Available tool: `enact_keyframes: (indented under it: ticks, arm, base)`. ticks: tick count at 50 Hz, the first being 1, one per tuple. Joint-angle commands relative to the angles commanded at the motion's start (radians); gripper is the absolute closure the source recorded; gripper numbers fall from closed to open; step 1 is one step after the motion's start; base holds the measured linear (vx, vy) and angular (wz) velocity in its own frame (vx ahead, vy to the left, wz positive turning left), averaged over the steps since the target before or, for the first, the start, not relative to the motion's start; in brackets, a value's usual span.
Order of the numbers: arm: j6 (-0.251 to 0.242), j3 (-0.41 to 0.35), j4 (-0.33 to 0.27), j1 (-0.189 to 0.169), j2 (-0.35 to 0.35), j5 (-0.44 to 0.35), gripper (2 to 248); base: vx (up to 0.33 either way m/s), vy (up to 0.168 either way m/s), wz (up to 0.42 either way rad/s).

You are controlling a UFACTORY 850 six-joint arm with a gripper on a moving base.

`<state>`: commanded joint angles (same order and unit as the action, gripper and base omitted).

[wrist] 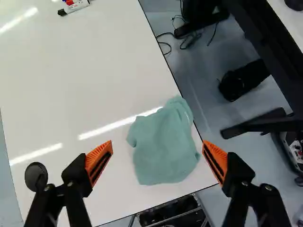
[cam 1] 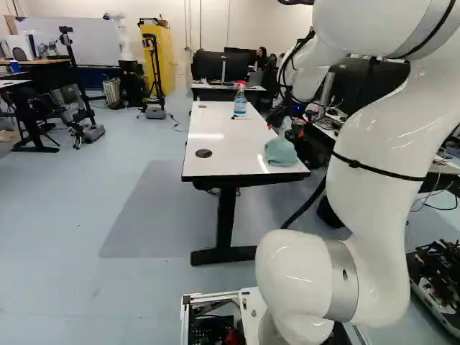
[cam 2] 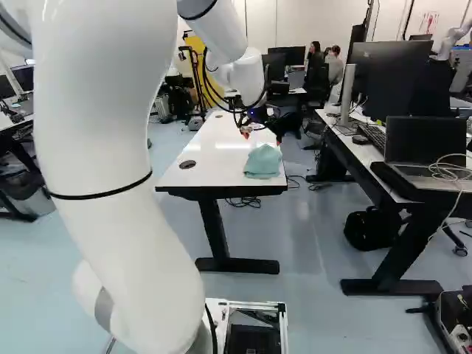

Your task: Clean the table with the green towel

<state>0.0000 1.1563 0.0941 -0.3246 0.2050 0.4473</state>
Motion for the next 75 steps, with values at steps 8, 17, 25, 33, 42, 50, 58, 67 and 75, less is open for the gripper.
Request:
enact_keyframes:
  ticks: [8, 17, 25, 33, 42, 50, 58, 67, 75]
  arm:
    - [0.0, -0.019, -0.002, 0.006, -0.009, -0.023, 3]
    - [0.0, -0.048, -0.004, 0.014, -0.022, -0.059, 3]
    - [0.0, -0.079, -0.007, 0.024, -0.036, -0.098, 3]
    - [0.0, -0.117, -0.01, 0.036, -0.053, -0.144, 3]
    - [0.0, -0.167, -0.015, 0.051, -0.076, -0.206, 3]
    - [0.0, -0.217, -0.019, 0.066, -0.098, -0.268, 3]
    - [0.0, -0.274, -0.024, 0.083, -0.124, -0.339, 3]
    - [0.0, -0.343, -0.03, 0.104, -0.155, -0.423, 3]
    - [0.0, -0.411, -0.036, 0.125, -0.186, -0.507, 3]
  base:
    - [0.0, 0.0, 0.0]
    - [0.0, 0.0, 0.0]
    - [0.0, 0.0, 0.0]
    - [0.0, 0.0, 0.0]
    - [0.0, 0.0, 0.0]
    - [0.0, 0.0, 0.0]
    - [0.0, 0.0, 0.0]
    - [0.0, 0.0, 0.0]
    - [0.0, 0.0, 0.0]
